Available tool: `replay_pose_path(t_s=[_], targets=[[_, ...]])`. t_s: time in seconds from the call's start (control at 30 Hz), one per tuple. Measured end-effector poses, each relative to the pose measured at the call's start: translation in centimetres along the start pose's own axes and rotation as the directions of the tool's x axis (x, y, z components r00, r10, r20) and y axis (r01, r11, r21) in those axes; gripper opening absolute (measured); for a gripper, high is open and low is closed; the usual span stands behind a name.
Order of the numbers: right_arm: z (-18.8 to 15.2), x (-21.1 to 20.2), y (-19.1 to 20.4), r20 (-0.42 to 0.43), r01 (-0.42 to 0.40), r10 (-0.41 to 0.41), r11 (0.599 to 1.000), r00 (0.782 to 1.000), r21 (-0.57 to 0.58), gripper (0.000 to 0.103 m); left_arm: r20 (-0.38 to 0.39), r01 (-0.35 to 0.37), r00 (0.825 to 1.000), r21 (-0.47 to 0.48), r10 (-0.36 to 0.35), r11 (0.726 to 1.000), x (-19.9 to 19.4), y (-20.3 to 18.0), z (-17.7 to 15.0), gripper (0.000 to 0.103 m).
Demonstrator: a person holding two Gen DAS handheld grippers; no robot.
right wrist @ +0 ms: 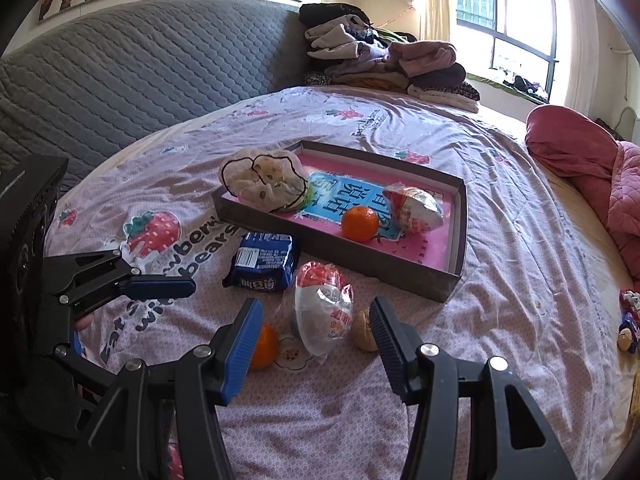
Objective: Organize objects
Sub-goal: 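Move both grippers toward the remaining orange and plastic-wrapped toy egg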
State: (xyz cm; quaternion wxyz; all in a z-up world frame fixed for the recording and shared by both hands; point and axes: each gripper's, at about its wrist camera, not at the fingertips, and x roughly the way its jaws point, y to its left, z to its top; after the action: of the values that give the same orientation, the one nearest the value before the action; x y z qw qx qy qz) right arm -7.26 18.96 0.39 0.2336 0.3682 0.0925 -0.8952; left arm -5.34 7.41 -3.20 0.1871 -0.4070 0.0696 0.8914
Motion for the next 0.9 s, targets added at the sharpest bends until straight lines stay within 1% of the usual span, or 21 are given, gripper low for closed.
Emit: replay_pose_path(t_s=[0.47,0.9], targets=[[-0.7,1.4,0.9,-0.043,0.006,-0.008,0.999,0.999,-0.043,0.055,-0.028,0.015,0.999,-0.01,-0.015,1.0,1.2,-0.1,-0.3,0.072],[-0.3,3.6,0.9,-0.077,0.034,-0.039,0.997,0.996,-0.071,0.055,-0.014,0.016,1.0,-0.022,-0.016,1.0,2.4,0.3,-0.2,0.072]])
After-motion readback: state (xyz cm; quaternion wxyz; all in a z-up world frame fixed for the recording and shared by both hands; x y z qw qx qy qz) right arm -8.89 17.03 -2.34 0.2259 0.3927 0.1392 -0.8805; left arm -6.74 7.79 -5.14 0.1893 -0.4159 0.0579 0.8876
